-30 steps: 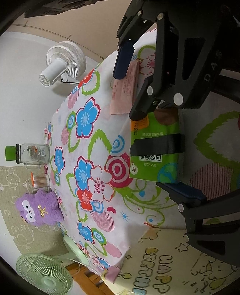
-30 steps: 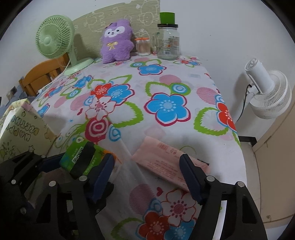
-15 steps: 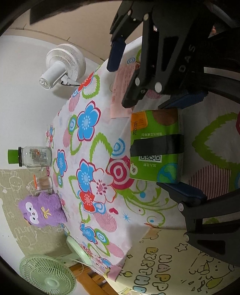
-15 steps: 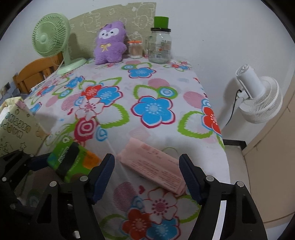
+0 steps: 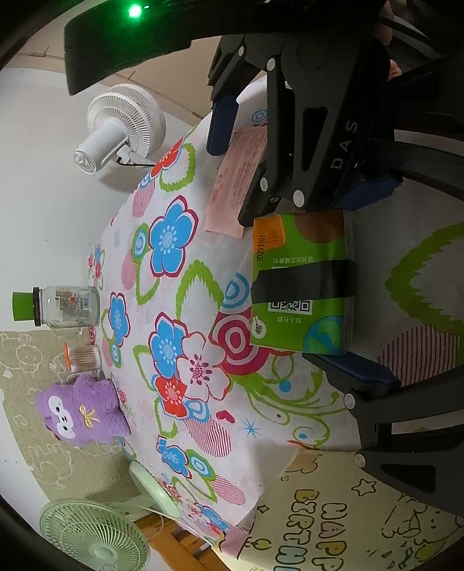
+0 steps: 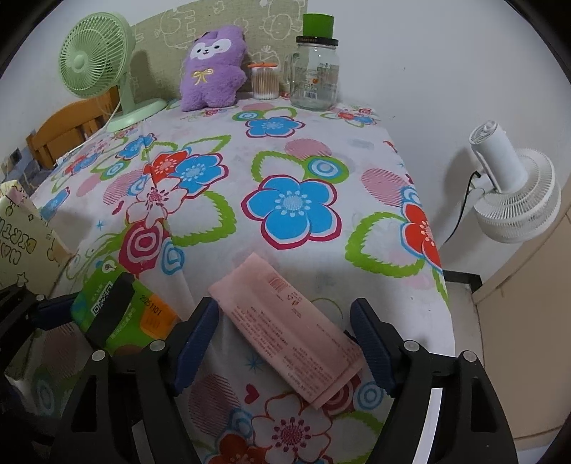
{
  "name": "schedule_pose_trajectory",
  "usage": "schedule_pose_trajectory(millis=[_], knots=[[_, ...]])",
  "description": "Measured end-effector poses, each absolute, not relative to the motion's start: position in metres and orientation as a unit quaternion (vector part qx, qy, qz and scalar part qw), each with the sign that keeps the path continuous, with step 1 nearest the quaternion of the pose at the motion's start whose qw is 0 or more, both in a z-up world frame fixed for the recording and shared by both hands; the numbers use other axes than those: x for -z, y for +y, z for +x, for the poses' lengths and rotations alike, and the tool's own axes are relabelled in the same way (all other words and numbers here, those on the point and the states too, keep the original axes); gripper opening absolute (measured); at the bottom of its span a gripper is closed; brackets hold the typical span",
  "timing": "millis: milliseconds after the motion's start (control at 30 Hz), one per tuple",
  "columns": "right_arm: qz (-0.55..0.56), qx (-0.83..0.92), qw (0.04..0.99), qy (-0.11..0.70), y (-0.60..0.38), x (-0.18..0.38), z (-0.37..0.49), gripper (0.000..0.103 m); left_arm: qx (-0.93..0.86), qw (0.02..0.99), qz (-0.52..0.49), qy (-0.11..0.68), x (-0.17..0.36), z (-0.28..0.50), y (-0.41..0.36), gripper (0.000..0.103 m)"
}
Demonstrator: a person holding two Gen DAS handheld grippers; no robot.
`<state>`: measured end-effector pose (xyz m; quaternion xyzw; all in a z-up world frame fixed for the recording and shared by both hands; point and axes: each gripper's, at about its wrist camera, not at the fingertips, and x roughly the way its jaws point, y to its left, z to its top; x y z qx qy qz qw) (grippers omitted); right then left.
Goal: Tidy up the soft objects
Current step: 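Close the right tool on the pink paper packet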
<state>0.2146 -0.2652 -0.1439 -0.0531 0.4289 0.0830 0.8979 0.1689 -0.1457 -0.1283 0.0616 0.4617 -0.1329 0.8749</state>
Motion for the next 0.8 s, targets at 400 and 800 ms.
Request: schedule_pose_trajectory(millis=[400, 800], knots=[[-0.029, -0.078, 0.900, 0.428, -0.262, 0.139, 0.197, 0.045, 0.132, 0.878, 0.078, 0.453, 0.127, 0.163, -0.148, 0.073], [0.011, -0.060, 0.901, 0.430, -0.257, 0.136, 0.174, 0.044, 0.126, 0.882, 0.083, 0.446, 0.126, 0.149, -0.144, 0.072]])
